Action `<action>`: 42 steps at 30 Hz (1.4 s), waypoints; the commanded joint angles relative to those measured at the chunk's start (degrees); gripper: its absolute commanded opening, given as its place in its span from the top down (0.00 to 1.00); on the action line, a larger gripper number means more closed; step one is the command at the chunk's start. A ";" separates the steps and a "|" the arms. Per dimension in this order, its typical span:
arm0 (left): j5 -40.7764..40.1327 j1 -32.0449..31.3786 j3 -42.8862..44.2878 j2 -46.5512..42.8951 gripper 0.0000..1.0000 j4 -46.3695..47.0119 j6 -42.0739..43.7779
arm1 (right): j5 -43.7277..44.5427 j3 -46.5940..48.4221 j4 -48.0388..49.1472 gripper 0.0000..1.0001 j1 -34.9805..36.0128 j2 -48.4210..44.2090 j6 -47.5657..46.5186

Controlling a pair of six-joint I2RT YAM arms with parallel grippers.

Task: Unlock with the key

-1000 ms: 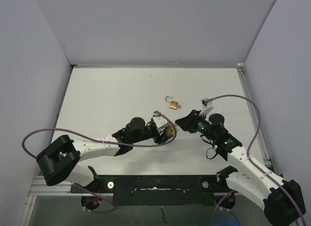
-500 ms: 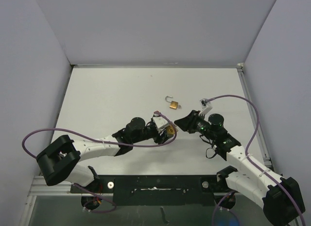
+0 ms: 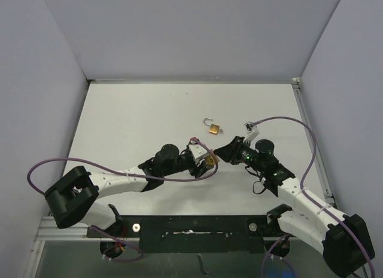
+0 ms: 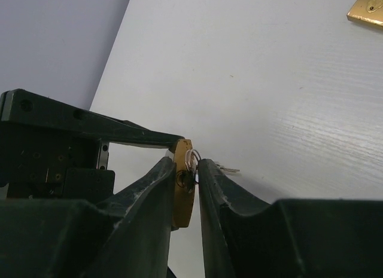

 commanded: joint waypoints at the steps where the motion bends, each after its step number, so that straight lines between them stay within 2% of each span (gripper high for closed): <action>1: 1.07 -0.35 4.49 -1.21 1.00 8.29 1.27 | -1.37 -0.26 3.85 0.78 -0.33 0.21 0.13; 5: 0.93 -0.40 4.70 -1.28 1.00 7.78 1.75 | -1.25 -0.43 3.93 0.85 -0.31 0.01 0.38; 8: 0.70 -0.54 4.85 -1.19 1.00 7.21 2.49 | -1.09 -0.23 3.60 0.96 -0.25 0.02 0.60; 10: -0.17 -0.84 4.99 -1.19 1.00 6.89 3.25 | -0.99 -0.13 3.33 1.00 -0.33 0.17 0.83; 18: -6.36 -3.82 6.52 0.04 1.00 4.87 6.91 | -0.30 0.76 2.25 1.00 -0.24 0.58 2.38; 42: -34.16 -16.38 15.46 7.97 1.00 -0.14 13.55 | 7.36 6.06 -10.28 1.00 0.21 2.11 8.60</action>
